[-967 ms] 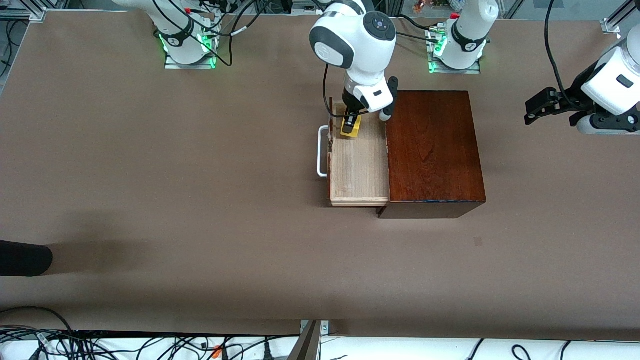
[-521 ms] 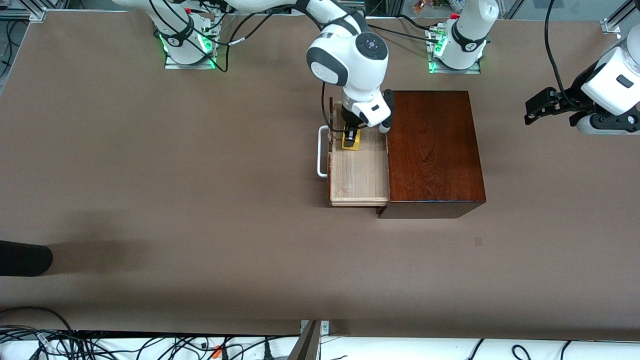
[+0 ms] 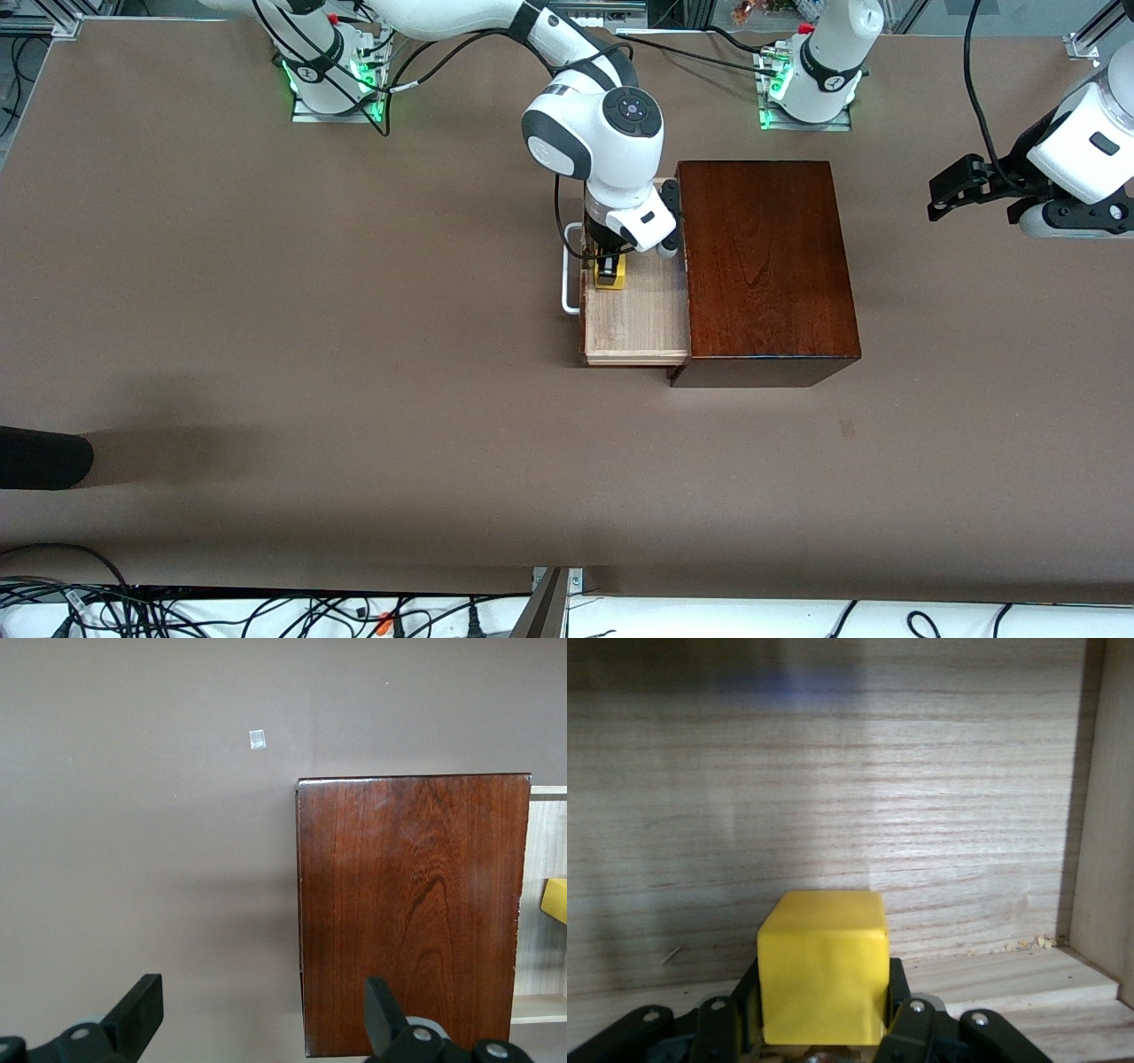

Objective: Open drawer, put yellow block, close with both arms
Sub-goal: 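Lower the yellow cube into the drawer and open the right gripper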

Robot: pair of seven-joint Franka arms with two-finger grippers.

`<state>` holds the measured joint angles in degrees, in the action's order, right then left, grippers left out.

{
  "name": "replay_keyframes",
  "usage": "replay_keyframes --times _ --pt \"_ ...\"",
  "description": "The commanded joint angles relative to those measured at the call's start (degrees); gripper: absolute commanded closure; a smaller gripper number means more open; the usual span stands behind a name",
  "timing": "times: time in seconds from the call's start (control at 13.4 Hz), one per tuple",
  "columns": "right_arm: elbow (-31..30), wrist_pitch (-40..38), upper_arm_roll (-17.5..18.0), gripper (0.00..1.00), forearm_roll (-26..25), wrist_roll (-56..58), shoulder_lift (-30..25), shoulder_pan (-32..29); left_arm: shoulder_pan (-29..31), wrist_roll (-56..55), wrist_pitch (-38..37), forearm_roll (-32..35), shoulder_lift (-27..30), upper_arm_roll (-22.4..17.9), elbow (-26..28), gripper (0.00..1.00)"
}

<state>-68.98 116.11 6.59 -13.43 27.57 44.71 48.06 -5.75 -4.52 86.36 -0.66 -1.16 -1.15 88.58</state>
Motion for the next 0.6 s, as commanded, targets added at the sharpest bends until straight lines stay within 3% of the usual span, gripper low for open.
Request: replay_keyframes --times 0.0,0.07,0.22,0.52 --pt "-3.1 2.3 0.5 0.59 0.2 0.9 -0.9 -1.0 0.2 1.0 -0.8 0.8 -0.2 0.4 -1.0 0.0" --pt "-3.1 2.2 0.5 0.01 0.3 0.2 -0.9 -0.9 0.2 1.0 -0.8 0.8 -0.2 0.4 -1.0 0.0" --pt "-3.0 1.8 0.6 0.0 0.3 0.1 -1.1 -1.0 0.3 0.9 -0.7 0.7 -0.2 0.4 -1.0 0.0" --pt "-2.4 0.2 0.4 0.0 5.2 0.6 -5.3 -1.1 0.3 0.8 -0.8 0.5 -0.2 0.4 -1.0 0.0"
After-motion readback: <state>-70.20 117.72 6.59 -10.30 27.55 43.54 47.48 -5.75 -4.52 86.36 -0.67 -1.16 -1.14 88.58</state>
